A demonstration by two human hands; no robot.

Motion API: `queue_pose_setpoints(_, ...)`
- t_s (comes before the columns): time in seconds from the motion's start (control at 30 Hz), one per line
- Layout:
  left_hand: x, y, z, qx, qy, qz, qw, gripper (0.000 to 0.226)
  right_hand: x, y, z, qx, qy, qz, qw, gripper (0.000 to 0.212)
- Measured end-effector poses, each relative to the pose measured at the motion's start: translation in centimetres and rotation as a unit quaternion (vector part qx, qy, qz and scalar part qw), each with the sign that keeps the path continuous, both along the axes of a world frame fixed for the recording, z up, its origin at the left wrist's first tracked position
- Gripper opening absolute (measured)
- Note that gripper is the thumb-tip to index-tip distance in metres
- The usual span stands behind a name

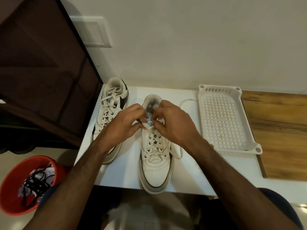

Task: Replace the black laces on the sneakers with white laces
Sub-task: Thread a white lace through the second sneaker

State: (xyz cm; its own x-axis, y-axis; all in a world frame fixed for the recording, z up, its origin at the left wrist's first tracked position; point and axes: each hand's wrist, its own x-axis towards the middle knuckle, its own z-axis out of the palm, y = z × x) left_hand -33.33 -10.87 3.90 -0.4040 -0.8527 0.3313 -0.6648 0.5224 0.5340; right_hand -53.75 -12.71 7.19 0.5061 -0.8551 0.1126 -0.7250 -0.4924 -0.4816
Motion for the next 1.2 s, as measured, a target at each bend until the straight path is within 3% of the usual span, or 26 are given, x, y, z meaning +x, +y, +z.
queue_pose_setpoints(0.4, -0.1, 0.3, 0.3, 0.017, 0.014, 0.004, 1.000, 0.023, 1.0, -0.1, 0.8, -0.043, 0.067, 0.077, 0.994, 0.012)
queue_pose_setpoints(0.6, -0.3, 1.2, 1.0, 0.111, 0.128, 0.085, 0.982, 0.052, 0.7, -0.3, 0.0, 0.057, -0.042, 0.018, 0.997, 0.011)
queue_pose_setpoints(0.8, 0.2, 1.1, 0.7, 0.085, 0.118, 0.045, 0.988, 0.024, 0.7, 0.0, -0.9, 0.106, -0.099, -0.041, 0.989, 0.011)
queue_pose_setpoints(0.97, 0.3, 1.0, 0.4, 0.044, 0.066, 0.019, 0.997, 0.015, 0.4, 0.0, -0.5, 0.165, -0.168, -0.049, 0.971, 0.031)
queue_pose_setpoints(1.2, 0.4, 1.4, 0.3, -0.005, -0.012, 0.016, 1.000, 0.009, 0.6, 0.4, -1.1, 0.052, -0.070, 0.021, 0.996, 0.030)
